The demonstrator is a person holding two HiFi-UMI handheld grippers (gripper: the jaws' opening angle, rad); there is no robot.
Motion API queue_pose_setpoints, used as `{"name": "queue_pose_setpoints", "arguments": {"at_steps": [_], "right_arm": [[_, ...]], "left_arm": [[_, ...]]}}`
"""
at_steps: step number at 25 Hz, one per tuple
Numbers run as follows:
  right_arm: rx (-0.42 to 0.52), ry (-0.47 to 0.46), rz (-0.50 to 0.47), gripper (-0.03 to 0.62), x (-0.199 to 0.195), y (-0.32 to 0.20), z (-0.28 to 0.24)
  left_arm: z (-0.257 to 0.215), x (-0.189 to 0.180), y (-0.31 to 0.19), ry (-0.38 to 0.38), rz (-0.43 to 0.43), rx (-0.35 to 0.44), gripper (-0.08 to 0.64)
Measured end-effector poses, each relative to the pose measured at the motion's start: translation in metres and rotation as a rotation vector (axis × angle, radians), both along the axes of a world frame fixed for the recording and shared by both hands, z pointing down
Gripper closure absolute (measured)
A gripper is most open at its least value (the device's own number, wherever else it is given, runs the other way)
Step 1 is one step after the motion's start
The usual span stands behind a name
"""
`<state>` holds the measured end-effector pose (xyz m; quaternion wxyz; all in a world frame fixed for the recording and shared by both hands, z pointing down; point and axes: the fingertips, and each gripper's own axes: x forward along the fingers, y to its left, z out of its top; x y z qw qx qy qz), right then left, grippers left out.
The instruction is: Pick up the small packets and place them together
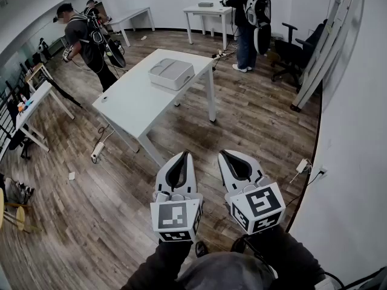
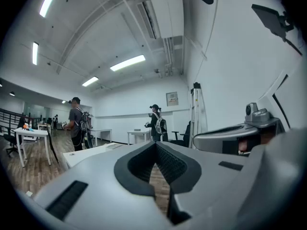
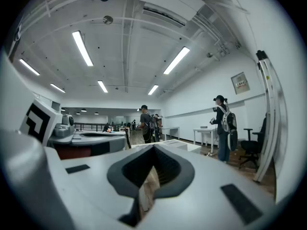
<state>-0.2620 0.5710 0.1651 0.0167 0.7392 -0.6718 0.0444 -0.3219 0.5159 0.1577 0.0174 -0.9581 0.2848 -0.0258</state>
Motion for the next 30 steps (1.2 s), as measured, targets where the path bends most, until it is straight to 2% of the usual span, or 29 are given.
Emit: {"name": "queue_pose_setpoints", "arguments": {"at_steps": [14,18,22,25,30], "right_arm": [[-0.014,0.016,0.005,0.594,-0.033,-0.026,0.004],[0.008,-0.026,0.023,0.594,-0.046,-0.04,0.008],[-0.012,-0.036,0.045,0.593,-0.055,-0.056,0.018],[-0.032,-0.025,0.045,0.594,-0.052,-0.068,0.024],[-0.011,-0.006,0.054,0.594,-0.032,-0.094,0.018]], "left_arm": [[0.005,-0.027,-0.023,0.018,0.014,-0.017,0.56],[0.01,-0.039,-0.037,0.024,0.035,-0.027,0.56],[0.021,-0.049,-0.053,0.014,0.047,-0.043,0.56],[0.029,-0.05,-0.064,0.009,0.041,-0.063,0.56],[0.033,-0.038,-0.092,0.004,0.029,-0.057,0.56]]}}
